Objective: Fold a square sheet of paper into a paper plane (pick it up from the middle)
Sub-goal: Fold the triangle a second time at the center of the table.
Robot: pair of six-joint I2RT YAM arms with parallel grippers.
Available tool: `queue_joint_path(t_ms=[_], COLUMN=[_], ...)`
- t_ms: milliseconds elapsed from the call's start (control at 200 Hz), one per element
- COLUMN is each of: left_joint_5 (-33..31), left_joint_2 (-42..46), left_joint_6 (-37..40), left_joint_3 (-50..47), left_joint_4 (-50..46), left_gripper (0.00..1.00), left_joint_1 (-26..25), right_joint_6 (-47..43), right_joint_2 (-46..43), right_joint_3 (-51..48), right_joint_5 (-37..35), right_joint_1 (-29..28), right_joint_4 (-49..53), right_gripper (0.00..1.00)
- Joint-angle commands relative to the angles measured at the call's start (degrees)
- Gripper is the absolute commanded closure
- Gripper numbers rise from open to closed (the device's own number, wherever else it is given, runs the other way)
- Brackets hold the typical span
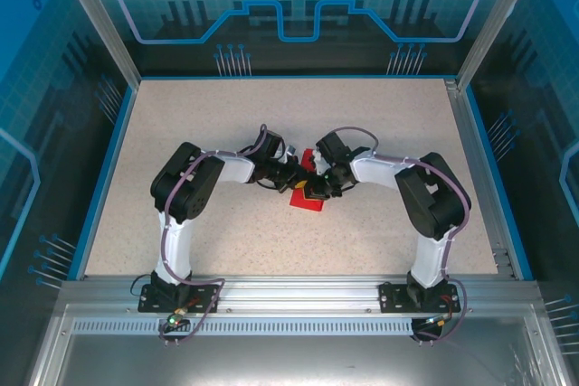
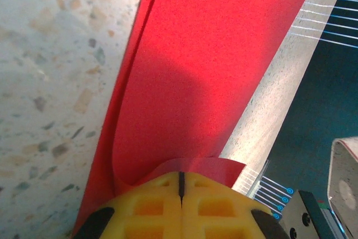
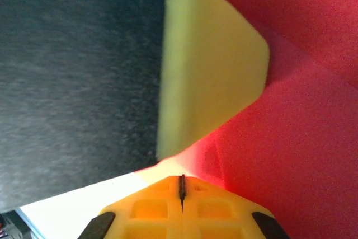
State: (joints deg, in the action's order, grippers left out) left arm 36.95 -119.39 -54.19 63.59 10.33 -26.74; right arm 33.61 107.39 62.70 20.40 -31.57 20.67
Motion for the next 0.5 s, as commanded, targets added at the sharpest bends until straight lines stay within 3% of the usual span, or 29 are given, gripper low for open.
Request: queue_joint_path(t_ms=[0, 495], left_joint_5=[-1.62, -2.06], left_joint_2=[-2.76, -3.64], left_joint_6=[1.21, 1.59], left_joint_3=[-0.05, -0.05], left_joint_4=[-4.68, -5.13], left_gripper=[1.00, 1.00], left_joint_1=[-0.25, -0.30], right_joint_6=[-0.81, -0.70], right_joint_2=[0.77, -0.87], right_joint_3=[0.35, -5.00], right_joint_5=[-1.12, 2.35], right_joint_1=[-0.16, 2.54], right_joint_4=[2.01, -0.66], right_gripper=[0.96, 0.92])
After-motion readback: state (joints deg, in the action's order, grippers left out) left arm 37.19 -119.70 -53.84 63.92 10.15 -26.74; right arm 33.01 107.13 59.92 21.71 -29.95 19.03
